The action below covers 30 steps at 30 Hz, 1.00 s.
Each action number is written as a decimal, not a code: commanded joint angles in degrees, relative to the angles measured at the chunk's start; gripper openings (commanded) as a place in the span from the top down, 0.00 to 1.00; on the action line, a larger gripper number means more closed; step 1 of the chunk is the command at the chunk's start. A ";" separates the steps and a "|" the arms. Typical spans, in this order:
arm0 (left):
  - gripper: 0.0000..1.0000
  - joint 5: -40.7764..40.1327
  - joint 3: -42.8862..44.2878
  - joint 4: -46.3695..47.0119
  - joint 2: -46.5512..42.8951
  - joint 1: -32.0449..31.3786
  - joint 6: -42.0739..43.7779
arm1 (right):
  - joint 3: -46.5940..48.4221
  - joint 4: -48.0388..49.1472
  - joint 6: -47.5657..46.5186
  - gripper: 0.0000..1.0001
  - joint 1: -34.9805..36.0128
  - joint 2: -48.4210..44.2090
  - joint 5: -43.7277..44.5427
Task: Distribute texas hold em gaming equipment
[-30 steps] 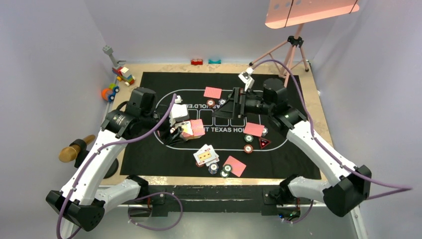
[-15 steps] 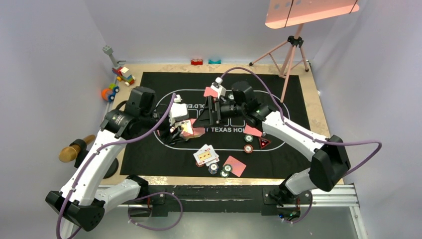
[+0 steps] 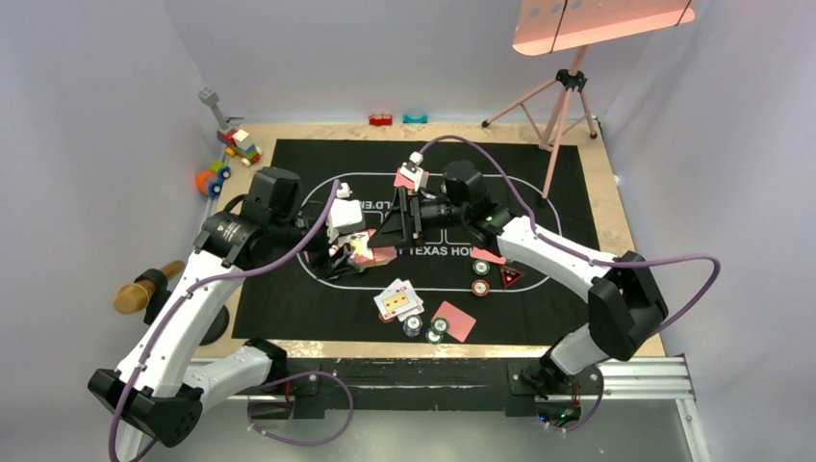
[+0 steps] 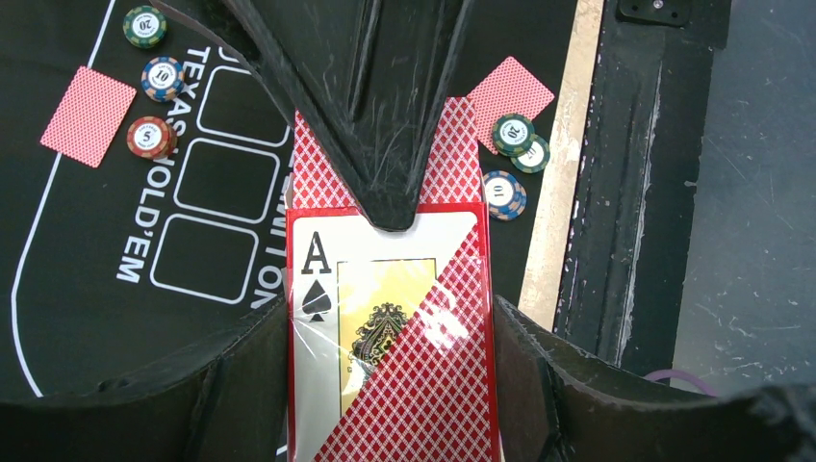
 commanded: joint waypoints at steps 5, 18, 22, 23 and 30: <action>1.00 2.18 2.59 2.39 -0.61 -0.01 -1.11 | 1.79 -4.80 -3.42 0.31 0.24 0.52 -2.17; 1.00 2.88 2.42 2.54 -1.01 -0.07 -1.74 | -1.58 -3.14 -1.09 0.48 -1.75 -2.43 -2.84; 1.00 2.88 2.34 2.81 -1.14 -0.07 -1.88 | -2.65 -2.64 -0.52 0.51 -2.51 -3.68 -3.01; 1.00 2.94 2.34 2.91 -1.12 -0.07 -1.90 | -2.82 -2.90 -0.58 0.52 -2.73 -4.05 -3.05; 1.00 3.08 2.18 3.43 -1.45 -0.07 -2.34 | -3.17 -4.76 -1.32 0.61 -3.99 -6.15 -3.02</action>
